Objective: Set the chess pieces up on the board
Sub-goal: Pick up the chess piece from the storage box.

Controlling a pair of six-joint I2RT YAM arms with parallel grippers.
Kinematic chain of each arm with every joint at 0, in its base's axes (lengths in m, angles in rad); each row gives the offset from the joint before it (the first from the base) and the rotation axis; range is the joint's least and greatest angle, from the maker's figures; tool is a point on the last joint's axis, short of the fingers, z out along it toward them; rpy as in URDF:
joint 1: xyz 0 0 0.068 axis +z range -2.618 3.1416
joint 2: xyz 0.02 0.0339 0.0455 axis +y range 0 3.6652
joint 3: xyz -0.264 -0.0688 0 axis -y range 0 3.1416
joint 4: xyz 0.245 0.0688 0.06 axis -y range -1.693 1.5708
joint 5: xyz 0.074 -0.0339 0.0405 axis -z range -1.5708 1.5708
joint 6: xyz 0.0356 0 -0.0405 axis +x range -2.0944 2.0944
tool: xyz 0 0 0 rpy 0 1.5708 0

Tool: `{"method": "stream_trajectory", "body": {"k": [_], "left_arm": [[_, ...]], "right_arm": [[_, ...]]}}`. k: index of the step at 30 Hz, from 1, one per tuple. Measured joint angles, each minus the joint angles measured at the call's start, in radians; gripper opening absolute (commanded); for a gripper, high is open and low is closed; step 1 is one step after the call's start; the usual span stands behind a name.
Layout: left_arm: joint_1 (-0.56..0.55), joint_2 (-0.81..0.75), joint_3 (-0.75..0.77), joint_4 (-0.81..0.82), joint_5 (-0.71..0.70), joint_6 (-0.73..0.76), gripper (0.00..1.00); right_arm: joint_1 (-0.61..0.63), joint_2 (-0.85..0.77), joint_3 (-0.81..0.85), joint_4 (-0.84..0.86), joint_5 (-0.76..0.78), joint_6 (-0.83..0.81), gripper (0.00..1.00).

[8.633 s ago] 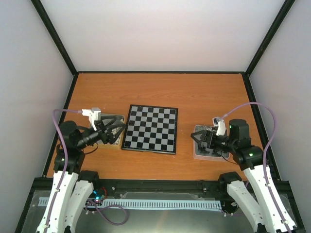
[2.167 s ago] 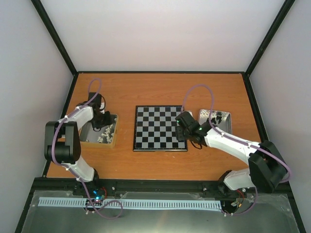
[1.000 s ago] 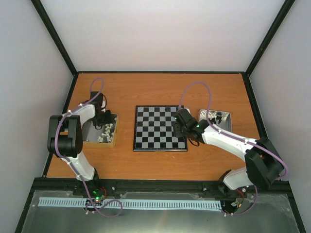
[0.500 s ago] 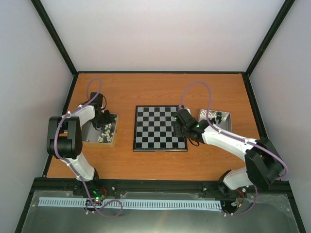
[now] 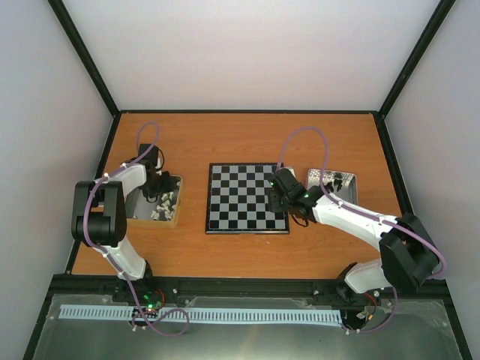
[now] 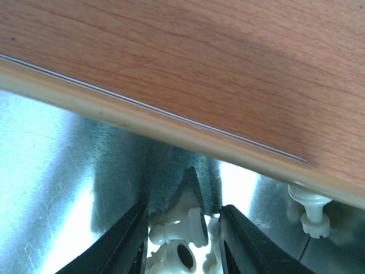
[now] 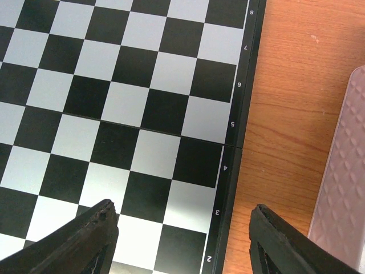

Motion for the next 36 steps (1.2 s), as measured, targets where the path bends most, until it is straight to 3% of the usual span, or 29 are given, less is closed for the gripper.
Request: {"method": "stream_trajectory", "body": {"k": [22,29,36], "left_arm": [[0.000,-0.079,-0.010,-0.043,-0.032,-0.076,0.29],[0.000,-0.099,-0.009,-0.056,-0.027,-0.058,0.42],[0.000,-0.098,-0.008,-0.066,-0.041,-0.159,0.35]], "right_arm": [[0.000,0.000,0.022,0.009,-0.024,-0.001,0.64],[0.000,0.006,0.083,0.039,-0.052,-0.002,0.64],[0.000,0.019,0.091,0.042,-0.069,-0.002,0.64]]}}
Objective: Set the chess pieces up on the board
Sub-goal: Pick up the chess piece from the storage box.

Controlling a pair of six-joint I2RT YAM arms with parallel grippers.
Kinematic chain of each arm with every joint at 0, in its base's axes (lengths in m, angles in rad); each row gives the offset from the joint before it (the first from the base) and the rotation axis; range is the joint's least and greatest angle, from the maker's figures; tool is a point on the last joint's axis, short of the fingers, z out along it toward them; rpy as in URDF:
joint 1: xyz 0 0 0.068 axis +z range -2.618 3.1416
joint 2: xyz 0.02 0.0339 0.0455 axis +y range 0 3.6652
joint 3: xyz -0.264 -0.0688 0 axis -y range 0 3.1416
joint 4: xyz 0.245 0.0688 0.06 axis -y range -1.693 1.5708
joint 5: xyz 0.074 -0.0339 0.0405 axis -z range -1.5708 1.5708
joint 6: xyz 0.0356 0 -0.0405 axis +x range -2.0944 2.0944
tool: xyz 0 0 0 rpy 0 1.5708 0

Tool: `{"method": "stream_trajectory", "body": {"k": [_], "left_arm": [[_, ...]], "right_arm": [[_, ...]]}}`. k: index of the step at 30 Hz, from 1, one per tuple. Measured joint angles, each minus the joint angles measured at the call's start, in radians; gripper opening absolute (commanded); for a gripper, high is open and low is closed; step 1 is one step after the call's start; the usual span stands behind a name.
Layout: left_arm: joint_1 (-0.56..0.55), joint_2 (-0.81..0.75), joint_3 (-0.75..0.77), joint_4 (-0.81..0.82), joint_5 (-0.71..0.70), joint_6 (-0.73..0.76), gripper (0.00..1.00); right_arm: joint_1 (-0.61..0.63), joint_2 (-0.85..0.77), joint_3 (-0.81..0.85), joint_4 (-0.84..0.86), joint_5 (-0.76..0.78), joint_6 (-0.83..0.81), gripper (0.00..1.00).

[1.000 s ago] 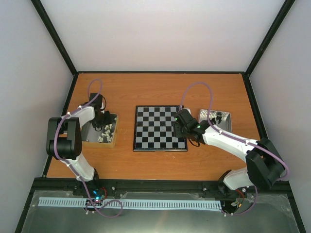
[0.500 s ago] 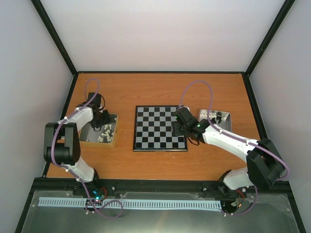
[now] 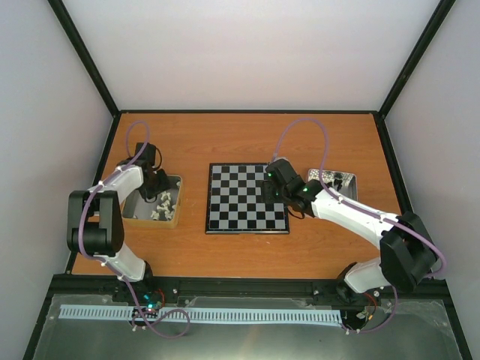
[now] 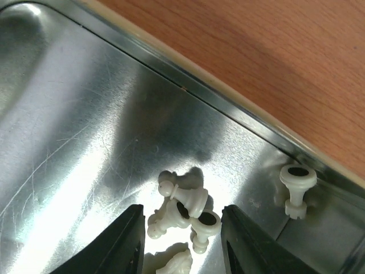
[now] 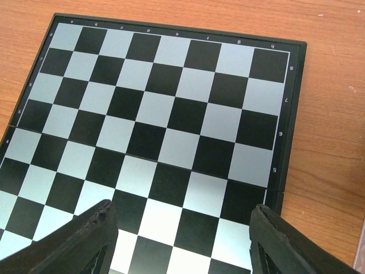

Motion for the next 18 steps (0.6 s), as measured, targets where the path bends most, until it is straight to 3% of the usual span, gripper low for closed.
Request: {"method": "stream_trajectory", "body": {"k": [5,11,18], "left_arm": [[0.000,0.020,0.006,0.008,-0.003,-0.077,0.35],[0.000,0.023,-0.013,0.016,0.023,-0.057,0.18],[0.000,0.023,-0.028,0.007,-0.001,0.014,0.23]], "right_arm": [[0.000,0.000,0.000,-0.006,-0.001,0.000,0.64],[0.000,-0.012,-0.012,-0.009,0.004,0.003,0.64],[0.000,-0.020,-0.033,-0.014,0.006,0.011,0.64]]}}
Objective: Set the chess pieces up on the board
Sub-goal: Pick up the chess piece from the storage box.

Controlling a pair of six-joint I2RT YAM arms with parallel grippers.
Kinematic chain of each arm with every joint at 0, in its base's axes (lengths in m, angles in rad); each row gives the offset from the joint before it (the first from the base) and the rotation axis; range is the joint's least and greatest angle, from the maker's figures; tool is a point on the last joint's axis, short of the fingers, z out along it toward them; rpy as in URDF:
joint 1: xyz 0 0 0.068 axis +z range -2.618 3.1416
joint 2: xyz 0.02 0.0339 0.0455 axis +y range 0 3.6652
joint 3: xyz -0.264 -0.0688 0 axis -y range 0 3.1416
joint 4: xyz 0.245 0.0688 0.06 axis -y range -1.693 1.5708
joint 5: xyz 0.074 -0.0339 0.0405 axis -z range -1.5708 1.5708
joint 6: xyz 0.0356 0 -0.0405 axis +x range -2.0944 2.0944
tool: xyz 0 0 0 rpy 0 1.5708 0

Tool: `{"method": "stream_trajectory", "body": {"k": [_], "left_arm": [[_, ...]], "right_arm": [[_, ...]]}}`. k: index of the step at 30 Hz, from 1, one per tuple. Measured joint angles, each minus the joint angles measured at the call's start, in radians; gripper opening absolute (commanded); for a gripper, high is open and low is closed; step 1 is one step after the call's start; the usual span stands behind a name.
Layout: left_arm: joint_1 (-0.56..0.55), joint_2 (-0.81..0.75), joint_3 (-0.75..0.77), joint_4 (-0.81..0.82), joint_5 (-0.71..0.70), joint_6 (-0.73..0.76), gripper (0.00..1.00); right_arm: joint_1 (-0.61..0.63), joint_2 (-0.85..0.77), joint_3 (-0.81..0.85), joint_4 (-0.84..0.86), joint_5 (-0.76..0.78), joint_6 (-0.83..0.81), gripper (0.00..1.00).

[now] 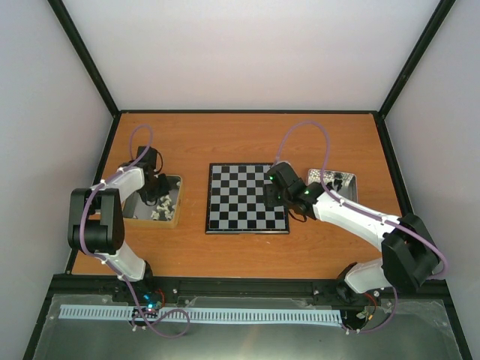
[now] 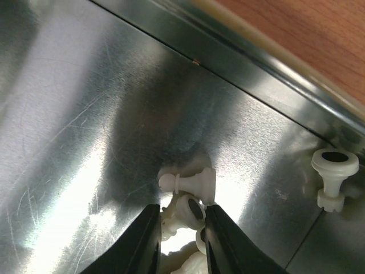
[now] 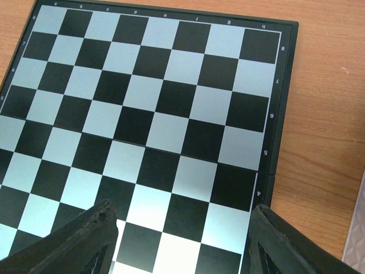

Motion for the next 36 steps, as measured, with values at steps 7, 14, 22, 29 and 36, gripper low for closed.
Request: {"method": "stream_trajectory", "body": {"k": [7,14,22,29,36], "left_arm": [[0.000,0.002,0.000,-0.002,-0.012,0.053,0.22],[0.000,0.029,0.000,0.000,-0.007,0.077,0.21],[0.000,0.030,0.000,0.008,-0.007,0.072,0.04],[0.000,0.022,-0.007,0.016,-0.006,0.052,0.01],[0.000,-0.060,-0.027,0.009,0.000,0.000,0.02]], "right_arm": [[0.000,0.000,-0.010,-0.004,0.000,0.001,0.64],[0.000,0.000,-0.010,-0.002,0.000,0.008,0.64],[0.000,0.001,-0.010,-0.002,0.000,0.008,0.64],[0.000,0.001,-0.010,-0.001,-0.001,0.008,0.64],[0.000,0.001,-0.010,0.035,-0.037,0.002,0.64]]}}
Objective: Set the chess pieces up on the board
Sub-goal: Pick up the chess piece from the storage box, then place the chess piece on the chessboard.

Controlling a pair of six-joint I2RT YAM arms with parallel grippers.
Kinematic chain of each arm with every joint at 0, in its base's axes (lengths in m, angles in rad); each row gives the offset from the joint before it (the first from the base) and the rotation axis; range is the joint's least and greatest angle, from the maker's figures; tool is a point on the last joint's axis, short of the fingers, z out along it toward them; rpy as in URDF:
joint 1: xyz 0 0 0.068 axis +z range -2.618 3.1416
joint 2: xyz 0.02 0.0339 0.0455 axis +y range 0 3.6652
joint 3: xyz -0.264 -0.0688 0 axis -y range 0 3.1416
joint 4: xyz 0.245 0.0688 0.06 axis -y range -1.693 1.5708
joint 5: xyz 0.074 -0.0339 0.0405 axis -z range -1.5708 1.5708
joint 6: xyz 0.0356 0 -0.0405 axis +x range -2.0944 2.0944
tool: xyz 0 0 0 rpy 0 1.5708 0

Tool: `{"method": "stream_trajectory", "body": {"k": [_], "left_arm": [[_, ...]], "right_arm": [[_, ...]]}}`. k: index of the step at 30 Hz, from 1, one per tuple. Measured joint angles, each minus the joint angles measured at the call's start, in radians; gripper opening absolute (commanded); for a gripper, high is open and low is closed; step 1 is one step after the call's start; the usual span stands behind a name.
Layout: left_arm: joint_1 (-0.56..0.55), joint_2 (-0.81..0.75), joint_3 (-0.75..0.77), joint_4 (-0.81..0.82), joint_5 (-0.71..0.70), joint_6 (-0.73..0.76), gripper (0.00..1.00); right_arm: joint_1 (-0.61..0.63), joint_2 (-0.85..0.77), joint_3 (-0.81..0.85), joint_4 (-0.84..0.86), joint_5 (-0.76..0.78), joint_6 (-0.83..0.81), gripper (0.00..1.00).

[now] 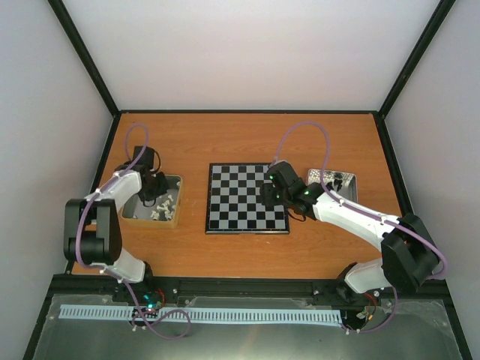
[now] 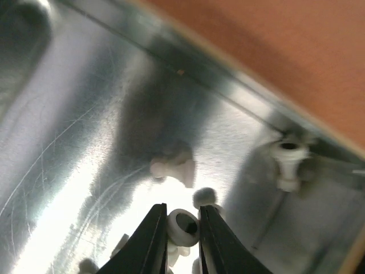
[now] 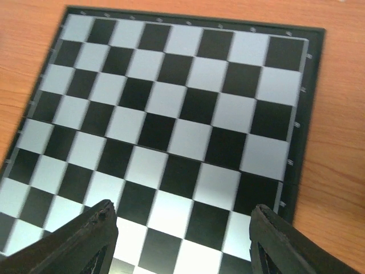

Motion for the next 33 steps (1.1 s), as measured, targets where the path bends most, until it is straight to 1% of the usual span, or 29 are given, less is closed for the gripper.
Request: {"method": "stream_trajectory", "body": {"k": [3,8,12,16,19,21,25,27,30,33], "left_arm": [[0.000,-0.084,-0.001,-0.001,0.027,-0.034,0.03],[0.000,-0.236,-0.005,0.003,0.137,-0.106,0.05],[0.000,-0.357,-0.043,0.032,0.297,-0.193,0.06],[-0.015,-0.477,-0.114,0.092,0.455,-0.304,0.08],[-0.081,-0.547,-0.186,0.174,0.521,-0.406,0.08],[-0.165,-0.568,-0.226,0.240,0.549,-0.477,0.08],[-0.326,-0.581,-0.283,0.379,0.546,-0.601,0.08],[-0.368,-0.589,-0.311,0.451,0.536,-0.655,0.08],[-0.400,-0.587,-0.349,0.544,0.525,-0.729,0.08],[-0.436,-0.566,-0.379,0.644,0.525,-0.818,0.08]], "right_arm": [[0.000,-0.003,0.000,0.056,-0.055,-0.005,0.66],[0.000,-0.033,0.000,0.197,-0.202,0.021,0.66],[0.006,-0.044,0.004,0.300,-0.288,0.095,0.68],[0.033,-0.063,0.003,0.365,-0.310,0.158,0.68],[0.077,-0.100,-0.027,0.440,-0.301,0.208,0.68],[0.107,-0.125,-0.062,0.484,-0.291,0.241,0.68],[0.162,-0.175,-0.157,0.558,-0.258,0.285,0.68],[0.176,-0.212,-0.217,0.590,-0.249,0.304,0.68],[0.178,-0.269,-0.314,0.654,-0.247,0.324,0.68],[0.179,-0.272,-0.346,0.689,-0.256,0.332,0.66]]}}
